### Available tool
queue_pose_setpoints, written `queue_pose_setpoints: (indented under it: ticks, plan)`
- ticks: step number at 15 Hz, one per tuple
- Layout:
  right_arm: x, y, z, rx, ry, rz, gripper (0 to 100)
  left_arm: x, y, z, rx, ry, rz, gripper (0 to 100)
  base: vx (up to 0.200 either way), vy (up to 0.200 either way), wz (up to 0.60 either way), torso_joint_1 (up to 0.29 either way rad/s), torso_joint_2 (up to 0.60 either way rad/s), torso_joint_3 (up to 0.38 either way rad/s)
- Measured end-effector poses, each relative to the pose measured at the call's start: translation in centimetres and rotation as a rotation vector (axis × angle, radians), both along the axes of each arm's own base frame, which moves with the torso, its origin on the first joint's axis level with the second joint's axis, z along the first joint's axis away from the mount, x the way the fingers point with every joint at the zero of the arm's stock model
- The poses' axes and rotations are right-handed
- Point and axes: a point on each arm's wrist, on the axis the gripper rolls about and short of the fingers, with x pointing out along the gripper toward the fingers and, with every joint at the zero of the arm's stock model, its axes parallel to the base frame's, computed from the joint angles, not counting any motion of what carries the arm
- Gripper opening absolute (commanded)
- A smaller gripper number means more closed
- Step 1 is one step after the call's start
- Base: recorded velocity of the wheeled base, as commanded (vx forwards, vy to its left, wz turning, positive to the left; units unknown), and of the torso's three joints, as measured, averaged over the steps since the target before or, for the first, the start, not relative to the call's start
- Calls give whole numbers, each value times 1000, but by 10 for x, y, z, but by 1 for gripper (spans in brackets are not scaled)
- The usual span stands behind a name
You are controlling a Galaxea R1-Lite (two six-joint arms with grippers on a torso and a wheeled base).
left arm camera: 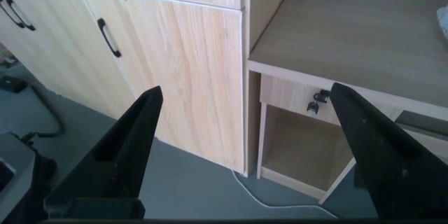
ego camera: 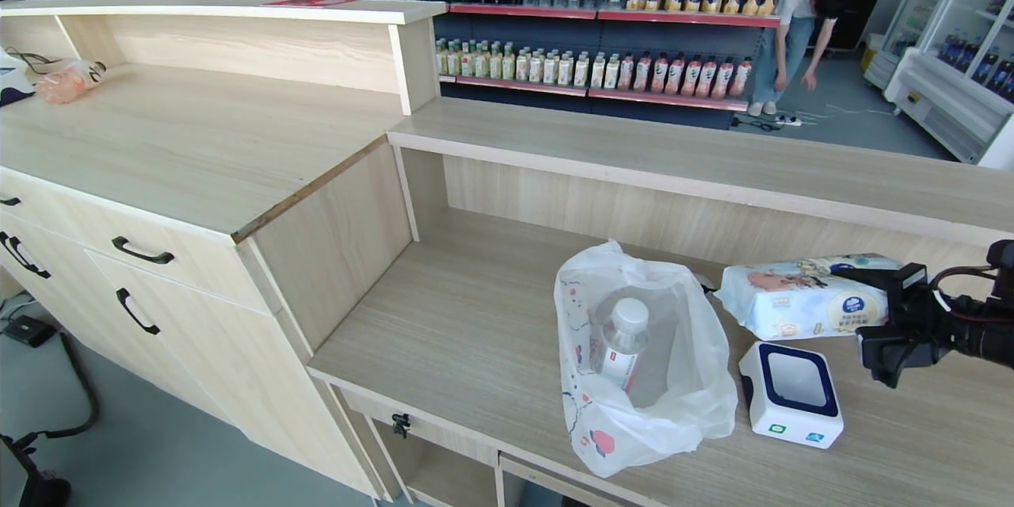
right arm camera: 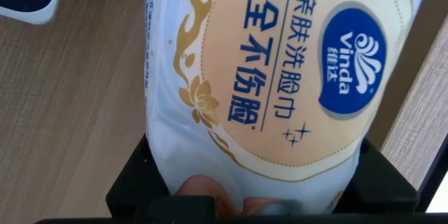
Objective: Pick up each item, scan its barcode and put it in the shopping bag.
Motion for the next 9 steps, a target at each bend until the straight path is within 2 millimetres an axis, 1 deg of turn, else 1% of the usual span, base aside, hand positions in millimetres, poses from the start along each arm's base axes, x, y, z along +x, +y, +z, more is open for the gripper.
queue_pose_setpoints:
  ticks: [2,4,6,9]
  plan:
    - [-1,2,3,27,11,-6,0,0,0,0,0,0,0,100,0,0,0,0,0,0]
    - [-4,10,14,131,42,-25,0,0,0,0,0,0,0,100,0,0,0,0,0,0]
    - [-12,27,29,284,130,-59,0,0,0,0,0,0,0,100,0,0,0,0,0,0]
    - [-41,64,63,572,307,-121,0,0,0,0,0,0,0,100,0,0,0,0,0,0]
